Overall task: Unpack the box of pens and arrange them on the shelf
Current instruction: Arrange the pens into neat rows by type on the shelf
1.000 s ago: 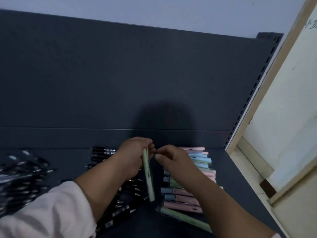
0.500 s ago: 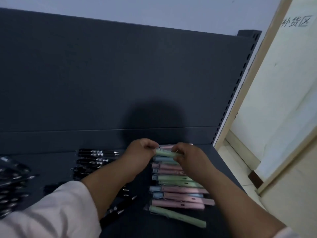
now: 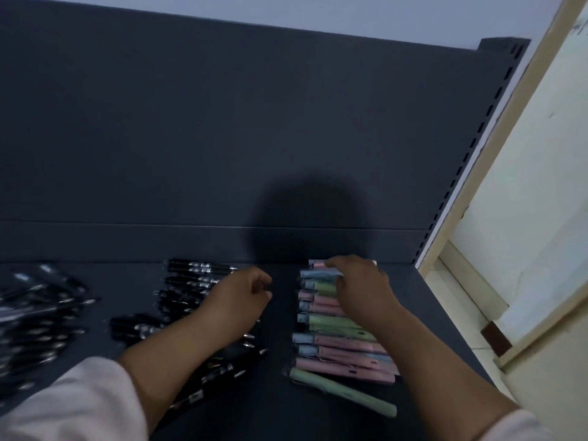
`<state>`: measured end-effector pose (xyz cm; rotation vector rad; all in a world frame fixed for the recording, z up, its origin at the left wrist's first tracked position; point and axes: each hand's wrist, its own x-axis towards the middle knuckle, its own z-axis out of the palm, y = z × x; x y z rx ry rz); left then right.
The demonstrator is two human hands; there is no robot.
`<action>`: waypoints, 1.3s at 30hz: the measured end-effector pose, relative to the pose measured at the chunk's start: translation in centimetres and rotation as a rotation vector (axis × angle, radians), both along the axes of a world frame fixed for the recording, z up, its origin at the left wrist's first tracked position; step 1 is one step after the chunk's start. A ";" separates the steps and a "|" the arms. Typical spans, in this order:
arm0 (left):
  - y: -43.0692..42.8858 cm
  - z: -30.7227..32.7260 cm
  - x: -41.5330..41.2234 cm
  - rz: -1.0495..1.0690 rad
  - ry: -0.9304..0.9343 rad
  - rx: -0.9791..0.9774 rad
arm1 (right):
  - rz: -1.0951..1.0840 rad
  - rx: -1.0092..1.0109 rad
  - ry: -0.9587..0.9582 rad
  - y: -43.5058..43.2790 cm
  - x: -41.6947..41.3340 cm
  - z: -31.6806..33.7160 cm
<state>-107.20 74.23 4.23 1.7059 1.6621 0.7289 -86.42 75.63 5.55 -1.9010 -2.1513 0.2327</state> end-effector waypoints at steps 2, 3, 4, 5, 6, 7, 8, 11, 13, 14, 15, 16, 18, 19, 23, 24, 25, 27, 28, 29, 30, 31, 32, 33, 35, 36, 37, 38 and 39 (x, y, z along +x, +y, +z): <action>-1.0 0.5 -1.9 -0.032 0.143 0.100 | 0.073 0.021 0.037 -0.3 -2.2 0.4; -1.5 0.9 -3.0 -0.051 0.228 0.172 | 0.114 0.035 0.037 -0.4 -3.6 0.7; -2.1 1.4 -4.1 -0.065 0.312 0.240 | 0.153 0.055 0.029 -0.6 -5.0 0.9; -2.8 1.9 -5.5 -0.072 0.394 0.298 | 0.190 0.079 0.022 -0.8 -6.6 1.3; -3.5 2.4 -6.9 -0.068 0.477 0.350 | 0.226 0.103 0.017 -1.1 -8.2 1.7; -4.4 3.0 -8.4 -0.053 0.565 0.387 | 0.263 0.127 0.011 -1.4 -9.9 2.1; -5.4 3.5 -10.1 -0.026 0.652 0.410 | 0.301 0.147 0.005 -1.9 -11.7 2.5; -9.0 4.6 -16.2 0.070 0.811 0.452 | 0.414 0.172 -0.003 -3.7 -17.6 3.4; -12.0 4.5 -20.9 0.171 0.858 0.455 | 0.479 0.189 -0.022 -5.4 -22.0 3.7; -13.8 4.4 -23.2 0.215 0.875 0.424 | 0.510 0.182 -0.032 -6.4 -24.4 3.8; -15.8 4.4 -25.5 0.255 0.885 0.394 | 0.542 0.163 -0.042 -7.6 -26.9 3.9; -17.8 4.2 -27.7 0.293 0.886 0.365 | 0.579 0.148 -0.053 -8.8 -29.4 3.8; -22.3 3.7 -32.2 0.379 0.885 0.310 | 0.670 0.145 -0.061 -11.6 -34.5 3.7; -24.6 3.5 -34.4 0.427 0.890 0.296 | 0.718 0.150 -0.055 -13.2 -37.1 3.6; -34.4 2.7 -42.8 0.587 0.902 0.199 | 0.879 0.116 -0.068 -20.0 -47.1 2.9; -36.8 2.5 -44.8 0.627 0.898 0.169 | 0.914 0.107 -0.089 -21.7 -49.5 2.7; -39.3 2.4 -46.5 0.673 0.893 0.136 | 0.948 0.102 -0.104 -23.4 -51.7 2.6; -44.2 2.2 -49.6 0.776 0.881 0.051 | 1.016 0.085 -0.122 -26.7 -55.9 2.1; -46.5 2.0 -50.9 0.825 0.871 0.009 | 1.049 0.073 -0.127 -28.3 -57.7 1.9; -48.7 1.7 -52.1 0.870 0.866 -0.035 | 1.081 0.062 -0.131 -29.8 -59.4 1.7; -50.9 1.4 -53.2 0.910 0.859 -0.081 | 1.112 0.048 -0.132 -31.1 -61.0 1.4; -53.0 1.1 -54.2 0.948 0.843 -0.118 | 1.144 0.035 -0.136 -32.4 -62.6 1.1; -54.9 0.8 -55.2 0.987 0.818 -0.145 | 1.178 0.024 -0.140 -33.6 -64.3 0.8; -56.6 0.5 -56.1 1.024 0.795 -0.169 | 1.212 0.013 -0.145 -34.6 -65.8 0.4; -59.5 -0.3 -57.7 1.091 0.760 -0.214 | 1.271 -0.017 -0.158 -36.3 -69.0 -0.5; -60.6 -0.8 -58.3 1.124 0.744 -0.239 | 1.299 -0.036 -0.165 -37.0 -70.5 -1.0; -61.5 -1.3 -59.0 1.156 0.725 -0.262 | 1.328 -0.063 -0.171 -37.6 -72.0 -1.5; -62.2 -2.0 -59.7 1.182 0.707 -0.282 | 1.357 -0.093 -0.175 -38.1 -73.6 -2.0; -62.8 -2.6 -60.4 1.199 0.693 -0.305 | 1.386 -0.115 -0.181 -38.6 -75.1 -2.6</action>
